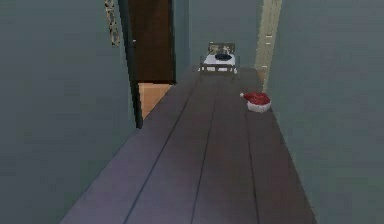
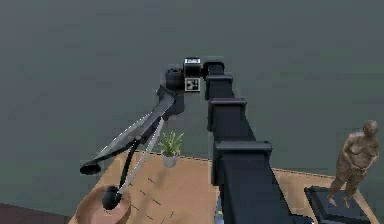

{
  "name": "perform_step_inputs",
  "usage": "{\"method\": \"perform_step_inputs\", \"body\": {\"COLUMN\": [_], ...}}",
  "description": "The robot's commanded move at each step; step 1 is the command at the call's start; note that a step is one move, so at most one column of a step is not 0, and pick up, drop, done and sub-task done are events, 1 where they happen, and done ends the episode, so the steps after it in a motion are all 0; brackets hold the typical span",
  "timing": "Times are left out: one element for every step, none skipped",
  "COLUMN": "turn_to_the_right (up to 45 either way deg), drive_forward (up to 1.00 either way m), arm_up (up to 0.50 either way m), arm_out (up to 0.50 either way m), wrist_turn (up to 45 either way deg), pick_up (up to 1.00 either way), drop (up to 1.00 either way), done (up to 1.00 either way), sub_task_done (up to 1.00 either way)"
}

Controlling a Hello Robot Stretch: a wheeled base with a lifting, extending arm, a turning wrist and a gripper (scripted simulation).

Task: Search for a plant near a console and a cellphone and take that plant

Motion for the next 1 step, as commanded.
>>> {"method": "perform_step_inputs", "body": {"turn_to_the_right": [0.0], "drive_forward": [0.0], "arm_up": [0.0], "arm_out": [0.0], "wrist_turn": [45.0], "pick_up": [0.0], "drop": [0.0], "done": [0.0], "sub_task_done": [0.0]}}
